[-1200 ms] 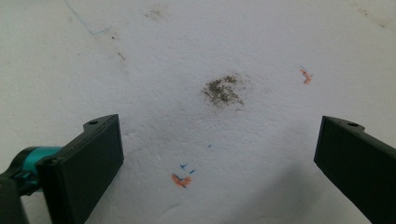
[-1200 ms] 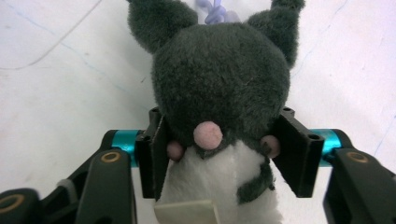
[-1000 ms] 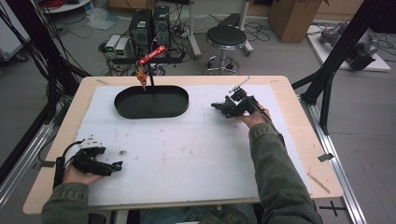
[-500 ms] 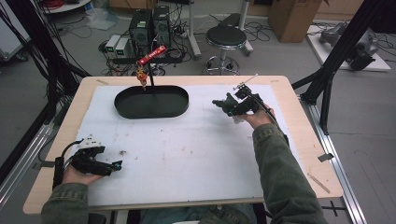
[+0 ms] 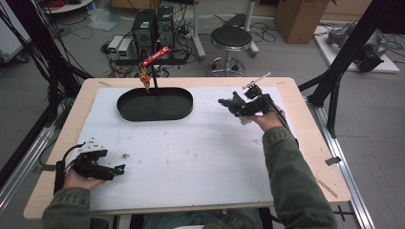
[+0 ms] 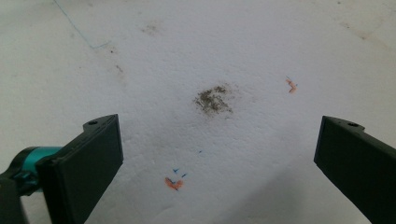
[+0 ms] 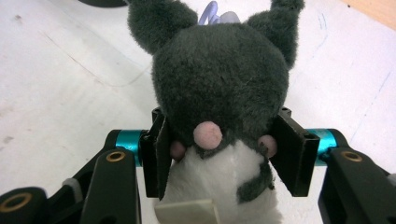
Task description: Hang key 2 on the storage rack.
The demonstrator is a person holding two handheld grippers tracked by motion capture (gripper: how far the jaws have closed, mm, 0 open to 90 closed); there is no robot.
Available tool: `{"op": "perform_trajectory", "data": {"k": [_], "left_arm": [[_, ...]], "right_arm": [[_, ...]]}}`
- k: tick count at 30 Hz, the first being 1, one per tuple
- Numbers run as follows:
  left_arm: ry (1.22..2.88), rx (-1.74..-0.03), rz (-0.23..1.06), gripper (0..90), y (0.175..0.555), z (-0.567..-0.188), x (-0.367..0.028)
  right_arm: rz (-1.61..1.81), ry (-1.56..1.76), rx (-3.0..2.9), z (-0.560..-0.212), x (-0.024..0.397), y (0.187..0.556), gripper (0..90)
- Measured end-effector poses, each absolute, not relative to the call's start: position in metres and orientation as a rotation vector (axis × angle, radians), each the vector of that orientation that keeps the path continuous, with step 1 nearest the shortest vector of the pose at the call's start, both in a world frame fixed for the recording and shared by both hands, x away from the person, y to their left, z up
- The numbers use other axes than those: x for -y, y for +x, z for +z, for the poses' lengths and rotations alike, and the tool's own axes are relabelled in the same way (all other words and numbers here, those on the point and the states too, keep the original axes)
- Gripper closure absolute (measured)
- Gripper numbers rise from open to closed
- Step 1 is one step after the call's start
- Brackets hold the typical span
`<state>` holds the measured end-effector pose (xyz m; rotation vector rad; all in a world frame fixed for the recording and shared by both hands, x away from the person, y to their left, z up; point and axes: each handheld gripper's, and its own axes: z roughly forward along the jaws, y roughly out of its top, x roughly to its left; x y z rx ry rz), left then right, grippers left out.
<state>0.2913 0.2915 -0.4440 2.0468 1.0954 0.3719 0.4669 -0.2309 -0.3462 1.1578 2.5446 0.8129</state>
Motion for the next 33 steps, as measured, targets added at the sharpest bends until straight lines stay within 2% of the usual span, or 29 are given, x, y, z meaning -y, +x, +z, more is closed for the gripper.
{"op": "perform_trajectory", "data": {"k": [15, 33], "left_arm": [[2.044, -1.095, 0.366, 1.7, 0.291, -0.445, -0.291], [2.007, -1.092, 0.343, 1.7, 0.291, -0.443, -0.294]], "right_arm": [[0.888, 1.095, -2.551, -0.318, 0.218, 0.472, 45.6], [0.877, 0.965, -2.622, -0.296, 0.165, 0.491, 45.6]]}}
